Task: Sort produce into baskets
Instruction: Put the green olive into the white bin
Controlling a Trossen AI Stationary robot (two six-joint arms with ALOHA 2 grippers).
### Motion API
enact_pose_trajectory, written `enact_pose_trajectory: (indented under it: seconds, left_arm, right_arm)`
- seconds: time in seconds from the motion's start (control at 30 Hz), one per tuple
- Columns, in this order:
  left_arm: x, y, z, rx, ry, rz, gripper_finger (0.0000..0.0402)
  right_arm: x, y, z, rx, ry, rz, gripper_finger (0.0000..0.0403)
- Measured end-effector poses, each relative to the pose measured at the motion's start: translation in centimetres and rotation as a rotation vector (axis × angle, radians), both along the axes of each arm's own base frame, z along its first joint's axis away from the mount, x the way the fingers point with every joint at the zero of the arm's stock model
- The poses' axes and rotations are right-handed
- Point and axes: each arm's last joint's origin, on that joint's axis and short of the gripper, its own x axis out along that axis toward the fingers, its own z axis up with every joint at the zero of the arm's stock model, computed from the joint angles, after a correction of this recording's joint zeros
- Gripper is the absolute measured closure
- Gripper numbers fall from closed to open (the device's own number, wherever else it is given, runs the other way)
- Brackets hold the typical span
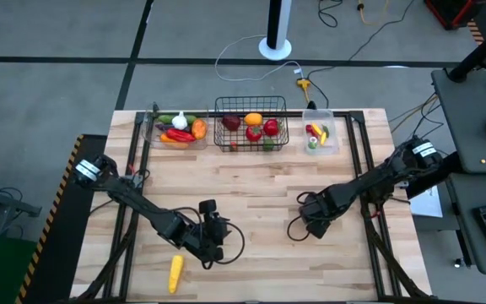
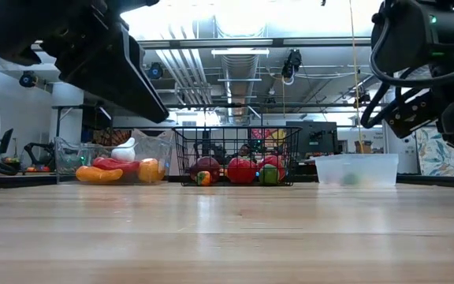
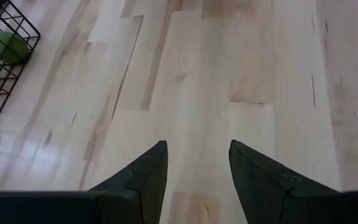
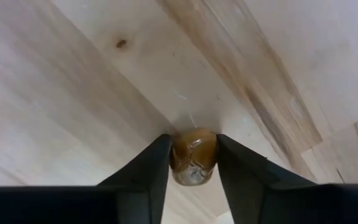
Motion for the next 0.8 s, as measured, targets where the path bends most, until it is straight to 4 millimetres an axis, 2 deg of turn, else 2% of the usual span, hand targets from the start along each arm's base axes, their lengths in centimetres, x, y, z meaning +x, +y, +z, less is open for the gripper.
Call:
enact_pose_trajectory:
  seconds: [0.23, 0.37, 0.47, 0.6, 0.8]
  left_arm:
    - [0.1, 0.0, -0.1, -0.001, -0.001, 0.000, 0.0247]
    - [0.1, -0.1, -0.1, -0.001, -0.002, 0.000, 0.0247]
    - [0.1, -0.1, -0.1, -0.006, -0.009, 0.000, 0.0247]
    - [0.1, -0.1, -0.1, -0.006, -0.010, 0.001, 0.0247]
    - [0.1, -0.1, -0.1, -0.005, -0.010, 0.001, 0.0247]
  right_arm:
    - [0.0, 0.0, 0.2, 0.019, -0.009, 0.001, 0.0338]
    - [0.3, 0.1, 0.9, 0.041, -0.062, -0.001, 0.0348]
    - [1.6, 0.6, 1.5, 0.079, -0.170, 0.013, 0.0346]
    - [4.1, 1.1, 2.8, 0.149, -0.403, 0.056, 0.0345]
    - [7.5, 0.2, 6.0, 0.152, -0.650, 0.139, 0.0344]
